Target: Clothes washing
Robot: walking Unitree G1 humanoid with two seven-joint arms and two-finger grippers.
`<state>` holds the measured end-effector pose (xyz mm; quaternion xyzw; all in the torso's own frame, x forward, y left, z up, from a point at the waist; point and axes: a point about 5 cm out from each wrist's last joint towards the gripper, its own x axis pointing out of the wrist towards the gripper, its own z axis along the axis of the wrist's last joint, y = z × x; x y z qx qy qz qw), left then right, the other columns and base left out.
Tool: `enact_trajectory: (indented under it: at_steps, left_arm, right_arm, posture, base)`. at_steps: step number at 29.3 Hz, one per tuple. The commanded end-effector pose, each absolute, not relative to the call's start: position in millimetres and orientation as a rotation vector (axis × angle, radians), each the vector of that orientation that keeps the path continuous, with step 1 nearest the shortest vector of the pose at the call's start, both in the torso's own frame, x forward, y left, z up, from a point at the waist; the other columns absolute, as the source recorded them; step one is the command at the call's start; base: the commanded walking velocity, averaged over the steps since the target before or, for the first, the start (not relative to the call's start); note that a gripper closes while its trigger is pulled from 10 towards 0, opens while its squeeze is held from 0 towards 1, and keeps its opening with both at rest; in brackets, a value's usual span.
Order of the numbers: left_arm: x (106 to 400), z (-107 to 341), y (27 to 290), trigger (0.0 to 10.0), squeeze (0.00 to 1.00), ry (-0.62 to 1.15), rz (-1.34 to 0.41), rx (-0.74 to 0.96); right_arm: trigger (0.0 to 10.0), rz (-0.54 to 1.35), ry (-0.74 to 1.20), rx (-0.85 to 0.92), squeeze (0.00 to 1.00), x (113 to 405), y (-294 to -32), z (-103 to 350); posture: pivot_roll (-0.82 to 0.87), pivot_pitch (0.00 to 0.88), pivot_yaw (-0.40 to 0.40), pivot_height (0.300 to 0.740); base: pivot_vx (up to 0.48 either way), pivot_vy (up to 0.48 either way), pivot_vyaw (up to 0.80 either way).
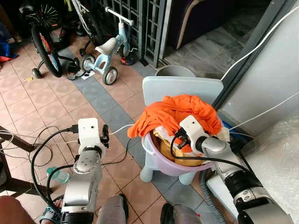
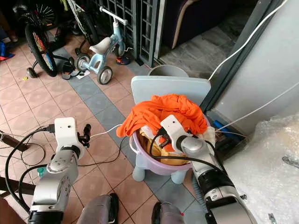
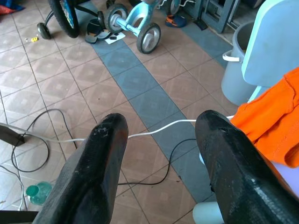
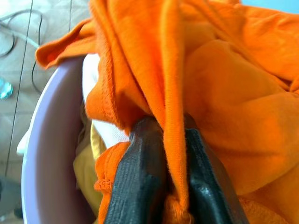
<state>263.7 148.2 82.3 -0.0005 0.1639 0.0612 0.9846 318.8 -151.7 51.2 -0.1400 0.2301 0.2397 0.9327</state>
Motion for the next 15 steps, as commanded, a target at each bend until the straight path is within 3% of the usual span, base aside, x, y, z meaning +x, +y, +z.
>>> enact_trajectory:
  at_steps: [1,7,11,15]
  left_arm:
    - [264.7,83.0,144.7,10.0,0.0,0.323,0.098,-0.005]
    - [266.9,89.6,134.0,10.0,0.0,0.276,0.033,-0.005]
    - [268.2,92.7,131.1,10.0,0.0,0.255,0.021,-0.005]
    - [270.2,92.5,131.2,10.0,0.0,0.25,0.012,0.008]
  right_arm:
    - [0.0,0.413,0.424,-0.224,0.0,327.7,-157.1,63.3]
    - [0.0,0.211,0.151,-0.017,0.0,353.2,-167.5,115.7]
    - [0.0,0.075,-0.016,-0.02,0.0,365.4,-184.5,155.1]
    - [0.0,-0.182,-0.257,-0.103,0.0,376.1,-225.9,224.7]
  posture:
    - [0.07,0.11,-0.022,0.74]
    - [0.06,0.1,-0.019,0.74]
    - [0.06,0.088,-0.016,0.74]
    - [0.06,0.073,-0.01,0.74]
  base:
    - [0.0,0.0,0.0]
    - [0.0,0.0,0.0]
    - [0.0,0.0,0.0]
    - [0.0,0.0,0.0]
